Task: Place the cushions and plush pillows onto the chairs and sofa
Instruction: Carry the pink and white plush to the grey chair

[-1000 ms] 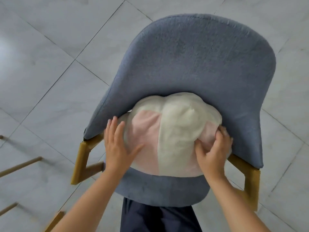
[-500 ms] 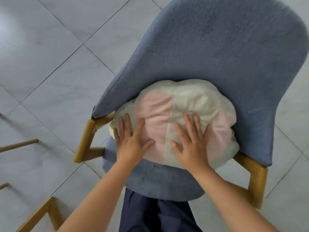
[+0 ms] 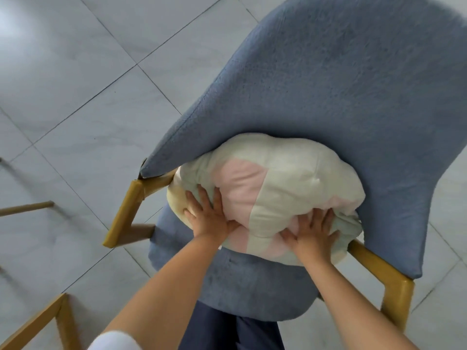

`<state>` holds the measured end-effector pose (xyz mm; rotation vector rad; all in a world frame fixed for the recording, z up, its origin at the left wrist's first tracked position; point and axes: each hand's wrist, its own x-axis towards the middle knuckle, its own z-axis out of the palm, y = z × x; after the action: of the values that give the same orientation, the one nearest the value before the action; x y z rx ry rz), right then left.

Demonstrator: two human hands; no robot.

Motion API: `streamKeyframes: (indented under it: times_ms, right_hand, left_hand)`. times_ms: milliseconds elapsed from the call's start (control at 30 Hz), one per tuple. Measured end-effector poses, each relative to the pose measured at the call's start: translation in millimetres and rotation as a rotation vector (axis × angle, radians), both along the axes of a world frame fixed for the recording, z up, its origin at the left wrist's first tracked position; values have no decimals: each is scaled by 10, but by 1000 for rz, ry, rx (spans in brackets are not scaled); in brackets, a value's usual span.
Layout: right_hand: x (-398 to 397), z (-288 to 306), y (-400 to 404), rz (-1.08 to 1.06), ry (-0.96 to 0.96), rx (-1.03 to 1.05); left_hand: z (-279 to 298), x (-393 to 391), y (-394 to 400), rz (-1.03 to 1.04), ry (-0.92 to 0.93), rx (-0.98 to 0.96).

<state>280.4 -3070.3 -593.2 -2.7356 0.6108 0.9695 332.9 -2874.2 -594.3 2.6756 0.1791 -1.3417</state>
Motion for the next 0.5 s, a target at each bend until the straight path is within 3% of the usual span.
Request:
streamKeyframes:
  times_ms: [133, 233, 367, 500]
  right_hand:
    - [-114, 304, 40, 48, -45, 13]
    - [-333, 542, 88, 119, -49, 18]
    - [-595, 980, 279, 83, -216, 37]
    - [-728, 1328, 696, 468, -398, 341]
  left_hand:
    - [205, -28, 85, 20, -22, -83]
    - [478, -260, 361, 70, -159, -240]
    - [980, -682, 621, 305, -354, -411]
    - [1296, -1291, 835, 560, -402, -405]
